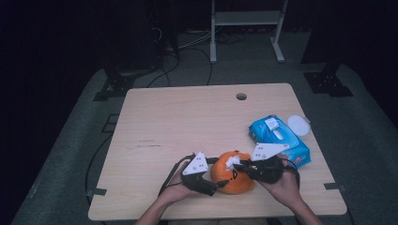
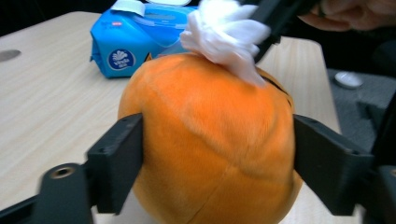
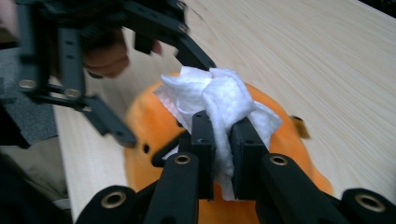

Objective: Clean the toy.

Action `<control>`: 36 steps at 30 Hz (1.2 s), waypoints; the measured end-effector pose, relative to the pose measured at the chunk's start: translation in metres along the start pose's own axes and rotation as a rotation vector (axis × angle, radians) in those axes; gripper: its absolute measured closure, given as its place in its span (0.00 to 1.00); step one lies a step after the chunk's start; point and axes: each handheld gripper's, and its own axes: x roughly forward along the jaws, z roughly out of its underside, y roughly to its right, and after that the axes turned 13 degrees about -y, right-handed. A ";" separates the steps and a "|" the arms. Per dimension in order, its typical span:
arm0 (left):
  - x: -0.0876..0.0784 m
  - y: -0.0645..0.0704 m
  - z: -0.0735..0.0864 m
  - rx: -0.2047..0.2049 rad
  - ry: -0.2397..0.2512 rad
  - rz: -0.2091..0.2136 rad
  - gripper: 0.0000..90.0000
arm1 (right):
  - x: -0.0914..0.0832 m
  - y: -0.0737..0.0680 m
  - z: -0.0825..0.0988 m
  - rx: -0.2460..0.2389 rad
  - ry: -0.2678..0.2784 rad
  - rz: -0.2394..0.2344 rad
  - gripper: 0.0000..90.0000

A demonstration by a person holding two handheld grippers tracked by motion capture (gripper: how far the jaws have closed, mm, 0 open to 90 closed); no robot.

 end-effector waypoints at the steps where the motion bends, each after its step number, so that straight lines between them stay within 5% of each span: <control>1: 0.000 0.002 0.000 0.027 -0.003 -0.017 0.29 | 0.000 -0.003 -0.002 -0.012 0.008 -0.018 0.90; 2: 0.000 0.002 0.000 0.027 -0.003 -0.017 0.31 | 0.000 -0.003 -0.002 -0.012 0.008 -0.018 0.90; 3: -0.002 0.007 -0.002 0.096 -0.013 -0.045 0.33 | 0.003 -0.010 -0.008 -0.041 0.022 -0.048 0.90; 7: -0.003 0.009 -0.001 0.152 -0.007 -0.054 0.36 | 0.000 -0.007 -0.011 -0.035 0.032 -0.014 0.90; 9: -0.002 0.007 -0.001 0.123 -0.007 -0.042 0.34 | -0.001 0.001 -0.007 -0.012 0.022 0.014 0.90; 10: -0.001 0.004 -0.002 0.062 0.000 -0.010 0.29 | 0.000 0.006 -0.004 0.004 0.020 0.012 0.90; 11: -0.001 0.004 -0.002 0.062 0.000 -0.010 0.22 | 0.001 0.009 0.000 0.024 0.017 -0.004 0.90; 12: -0.001 0.000 -0.004 -0.034 0.016 0.045 0.20 | 0.002 0.009 0.001 0.027 0.013 -0.010 0.90; 14: 0.000 0.000 -0.005 -0.069 0.006 0.040 0.20 | 0.003 0.004 0.000 0.018 0.010 -0.038 0.90; 18: 0.001 0.006 -0.004 -0.025 0.014 0.010 0.33 | 0.003 -0.008 -0.009 -0.013 0.024 -0.051 0.90; 19: 0.001 0.011 -0.006 0.034 0.007 -0.023 0.34 | 0.004 -0.009 -0.011 -0.019 0.026 -0.050 0.90; 21: 0.000 0.014 -0.008 0.071 0.000 -0.037 0.36 | 0.003 -0.008 -0.012 -0.022 0.023 -0.033 0.90; 25: 0.000 0.014 -0.006 0.094 0.004 -0.032 0.37 | -0.002 0.007 -0.004 0.020 0.014 0.022 0.90; 28: 0.000 0.015 -0.005 0.105 0.010 -0.025 0.37 | -0.004 0.017 0.006 0.072 0.011 -0.018 0.90; 32: 0.002 0.022 -0.007 0.184 0.012 -0.030 0.37 | -0.005 0.004 0.000 0.032 0.032 -0.025 0.90; 36: 0.000 0.021 -0.005 0.201 0.001 -0.038 0.37 | -0.002 0.000 -0.005 0.008 0.028 -0.032 0.90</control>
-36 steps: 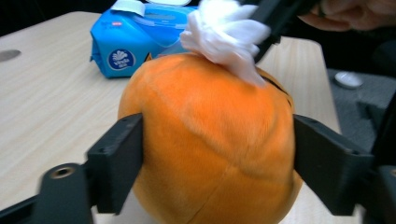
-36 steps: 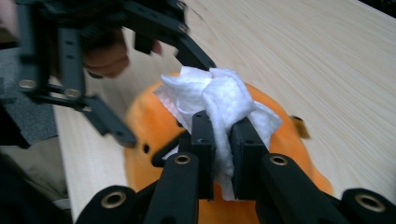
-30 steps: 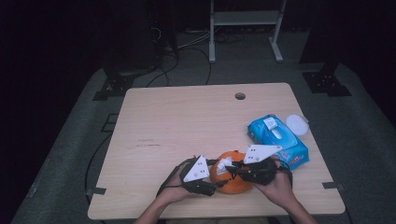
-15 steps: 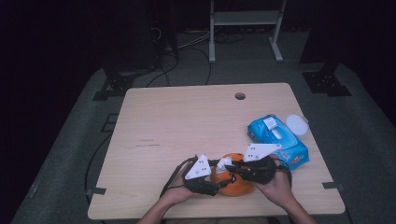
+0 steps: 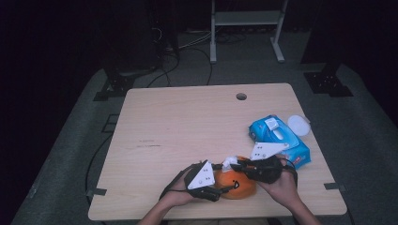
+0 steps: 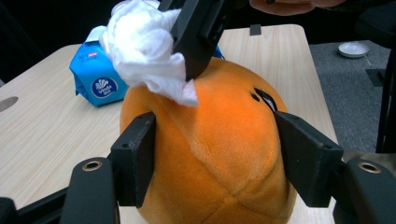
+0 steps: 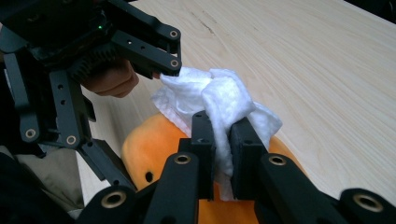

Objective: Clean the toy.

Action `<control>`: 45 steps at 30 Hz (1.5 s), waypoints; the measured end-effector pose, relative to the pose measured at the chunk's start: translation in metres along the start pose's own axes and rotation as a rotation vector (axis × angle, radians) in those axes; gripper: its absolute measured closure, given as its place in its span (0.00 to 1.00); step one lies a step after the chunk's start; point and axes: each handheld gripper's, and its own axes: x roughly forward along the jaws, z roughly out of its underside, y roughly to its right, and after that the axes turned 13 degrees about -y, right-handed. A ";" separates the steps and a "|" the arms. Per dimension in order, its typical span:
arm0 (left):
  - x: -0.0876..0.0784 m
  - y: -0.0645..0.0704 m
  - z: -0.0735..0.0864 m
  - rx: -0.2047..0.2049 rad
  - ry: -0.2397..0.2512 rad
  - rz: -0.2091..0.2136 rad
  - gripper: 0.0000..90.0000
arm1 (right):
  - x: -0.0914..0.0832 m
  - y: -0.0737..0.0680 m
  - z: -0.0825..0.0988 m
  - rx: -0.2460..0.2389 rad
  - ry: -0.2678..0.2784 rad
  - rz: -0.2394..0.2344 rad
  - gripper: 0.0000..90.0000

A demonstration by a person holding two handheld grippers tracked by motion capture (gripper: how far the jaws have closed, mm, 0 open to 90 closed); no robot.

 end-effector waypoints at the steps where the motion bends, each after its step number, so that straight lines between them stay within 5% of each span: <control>1: 0.000 -0.001 0.001 -0.007 0.001 0.002 0.38 | 0.000 0.002 0.001 0.008 -0.002 0.001 0.90; 6: 0.002 -0.001 0.001 -0.012 0.008 0.011 0.38 | -0.004 0.017 0.013 0.049 -0.024 0.054 0.90; 9: 0.002 0.001 -0.003 0.022 0.000 0.009 0.37 | -0.007 0.014 0.013 0.060 -0.013 0.039 0.90; 12: 0.002 0.005 -0.004 0.071 -0.011 0.006 0.37 | -0.006 0.001 0.006 0.001 0.035 -0.039 0.90; 14: 0.002 0.006 -0.004 0.074 -0.017 0.001 0.37 | -0.004 -0.003 0.003 -0.020 0.035 -0.040 0.90; 18: 0.001 0.003 -0.001 0.048 -0.018 0.001 0.38 | -0.001 0.001 0.003 -0.012 0.018 0.001 0.90; 20: 0.001 0.000 0.002 0.024 -0.019 0.007 0.38 | -0.004 0.016 0.013 0.038 -0.006 0.050 0.90; 22: 0.002 -0.005 0.007 -0.011 -0.012 0.025 0.38 | -0.007 0.021 0.021 0.069 -0.003 0.048 0.90; 27: 0.003 -0.011 0.010 -0.058 -0.022 0.025 0.38 | -0.003 0.000 0.012 -0.009 0.015 -0.005 0.90; 30: 0.001 -0.012 0.011 -0.077 -0.025 0.021 0.33 | 0.003 -0.006 0.007 -0.046 -0.013 0.034 0.90; 33: 0.002 -0.010 0.009 -0.030 -0.001 0.012 0.18 | 0.004 0.009 0.011 0.007 -0.013 0.087 0.90; 35: 0.005 -0.008 0.009 -0.020 -0.008 0.001 0.24 | 0.003 0.022 0.016 0.070 0.005 0.059 0.90; 36: 0.008 -0.007 0.008 -0.008 -0.019 -0.037 0.28 | 0.003 0.023 0.017 0.079 0.009 0.055 0.90; 39: 0.008 -0.010 0.008 -0.042 -0.030 -0.049 0.36 | 0.002 0.015 0.013 0.049 0.017 0.071 0.90; 43: 0.009 -0.015 0.011 -0.112 -0.043 -0.044 0.36 | 0.005 -0.004 0.004 -0.012 0.025 0.001 0.90; 45: 0.008 -0.018 0.014 -0.140 -0.046 -0.035 0.36 | 0.008 -0.011 0.002 -0.046 -0.001 0.003 0.90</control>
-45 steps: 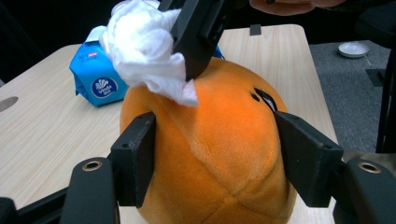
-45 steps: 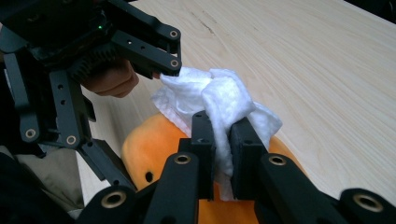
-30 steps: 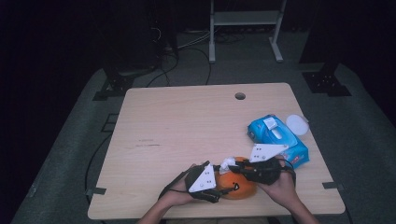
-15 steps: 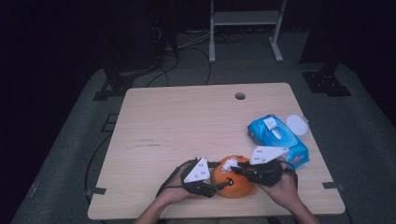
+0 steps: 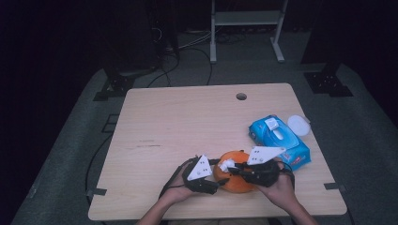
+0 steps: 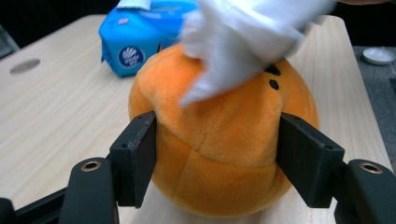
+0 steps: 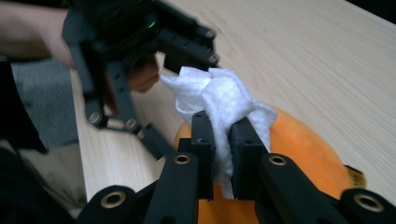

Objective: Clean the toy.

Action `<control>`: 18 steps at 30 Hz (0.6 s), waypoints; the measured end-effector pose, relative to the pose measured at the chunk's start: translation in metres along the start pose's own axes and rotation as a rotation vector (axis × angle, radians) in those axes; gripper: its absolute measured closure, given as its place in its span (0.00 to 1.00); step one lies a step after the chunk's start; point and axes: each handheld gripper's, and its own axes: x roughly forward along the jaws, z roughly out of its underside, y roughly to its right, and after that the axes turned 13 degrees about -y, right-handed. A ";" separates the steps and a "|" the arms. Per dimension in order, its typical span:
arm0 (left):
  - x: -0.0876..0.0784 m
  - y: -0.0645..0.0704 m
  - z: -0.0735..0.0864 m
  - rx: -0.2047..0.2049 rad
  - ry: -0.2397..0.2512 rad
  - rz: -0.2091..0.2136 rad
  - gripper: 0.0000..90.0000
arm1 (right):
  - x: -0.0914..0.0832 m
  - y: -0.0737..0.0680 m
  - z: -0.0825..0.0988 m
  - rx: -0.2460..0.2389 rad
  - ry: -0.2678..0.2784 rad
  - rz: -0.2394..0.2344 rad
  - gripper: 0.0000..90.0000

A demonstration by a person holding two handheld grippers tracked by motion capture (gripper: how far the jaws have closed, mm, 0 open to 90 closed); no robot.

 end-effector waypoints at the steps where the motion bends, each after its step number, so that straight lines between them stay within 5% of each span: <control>1: 0.000 0.000 0.000 0.000 0.000 0.000 0.36 | 0.000 0.000 0.000 0.000 0.000 0.000 0.90; 3: 0.000 -0.003 0.002 -0.015 -0.001 0.005 0.36 | -0.001 0.002 0.001 0.002 -0.014 0.015 0.90; 7: 0.001 -0.003 0.004 -0.006 0.002 -0.004 0.30 | -0.007 0.023 0.016 0.089 -0.022 0.034 0.90; 10: -0.003 0.004 -0.004 0.080 0.089 -0.052 0.25 | -0.006 0.021 0.014 0.079 -0.026 0.049 0.90; 13: -0.001 0.009 -0.005 0.111 0.044 -0.069 0.35 | -0.002 0.012 0.007 0.048 -0.019 0.025 0.90; 18: -0.003 -0.001 0.001 0.030 0.017 -0.045 0.41 | 0.000 0.010 0.006 0.029 -0.029 0.012 0.90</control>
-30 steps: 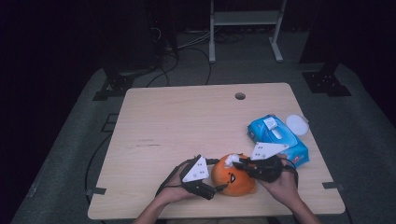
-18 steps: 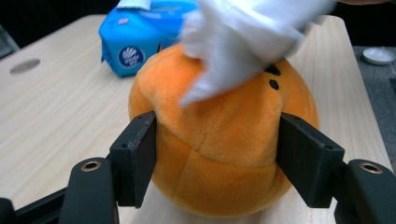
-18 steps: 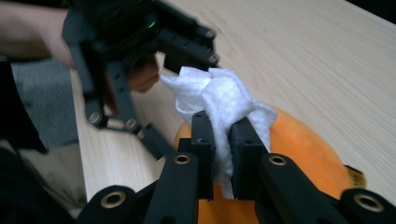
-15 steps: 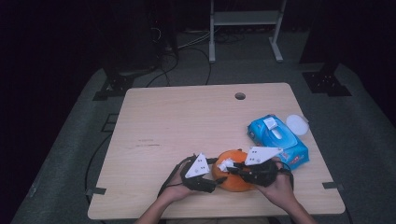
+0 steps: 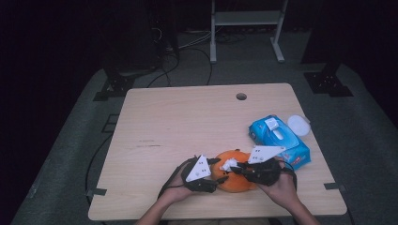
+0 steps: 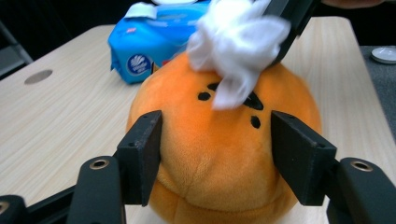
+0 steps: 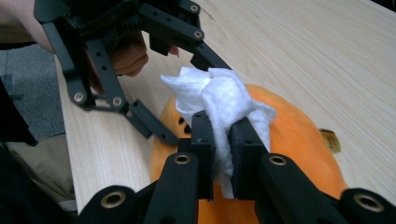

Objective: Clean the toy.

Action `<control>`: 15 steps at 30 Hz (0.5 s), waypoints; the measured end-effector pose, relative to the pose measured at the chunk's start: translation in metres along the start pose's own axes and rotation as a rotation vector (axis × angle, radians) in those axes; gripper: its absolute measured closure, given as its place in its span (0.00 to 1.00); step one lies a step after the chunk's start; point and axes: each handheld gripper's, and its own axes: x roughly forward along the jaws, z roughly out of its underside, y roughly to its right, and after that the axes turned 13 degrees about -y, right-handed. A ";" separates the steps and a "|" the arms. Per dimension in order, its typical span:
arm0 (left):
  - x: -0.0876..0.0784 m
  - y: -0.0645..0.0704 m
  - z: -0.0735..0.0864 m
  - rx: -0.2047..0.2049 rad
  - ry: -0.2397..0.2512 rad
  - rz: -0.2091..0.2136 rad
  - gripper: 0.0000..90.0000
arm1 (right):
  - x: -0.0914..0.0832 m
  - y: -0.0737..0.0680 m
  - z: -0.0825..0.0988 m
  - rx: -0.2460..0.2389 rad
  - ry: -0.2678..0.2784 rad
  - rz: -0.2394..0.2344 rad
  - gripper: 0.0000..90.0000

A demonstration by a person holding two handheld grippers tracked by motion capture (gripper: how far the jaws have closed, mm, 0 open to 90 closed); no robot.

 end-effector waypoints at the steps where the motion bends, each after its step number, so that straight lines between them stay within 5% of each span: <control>1: 0.000 0.000 0.000 0.000 0.000 0.000 0.41 | 0.000 0.000 0.000 0.000 0.000 0.000 0.90; 6: -0.001 -0.010 0.005 -0.061 0.000 0.019 0.41 | -0.006 0.018 0.015 0.064 -0.010 0.029 0.90; 10: -0.002 -0.004 -0.002 0.008 0.043 0.024 0.31 | -0.004 0.014 0.012 0.056 -0.017 0.046 0.90; 12: 0.000 -0.001 -0.001 0.020 0.029 0.022 0.34 | -0.002 0.007 0.008 0.038 -0.010 0.029 0.90; 15: -0.001 -0.008 0.002 -0.036 0.000 0.027 0.41 | 0.001 -0.001 0.003 0.005 0.013 -0.057 0.90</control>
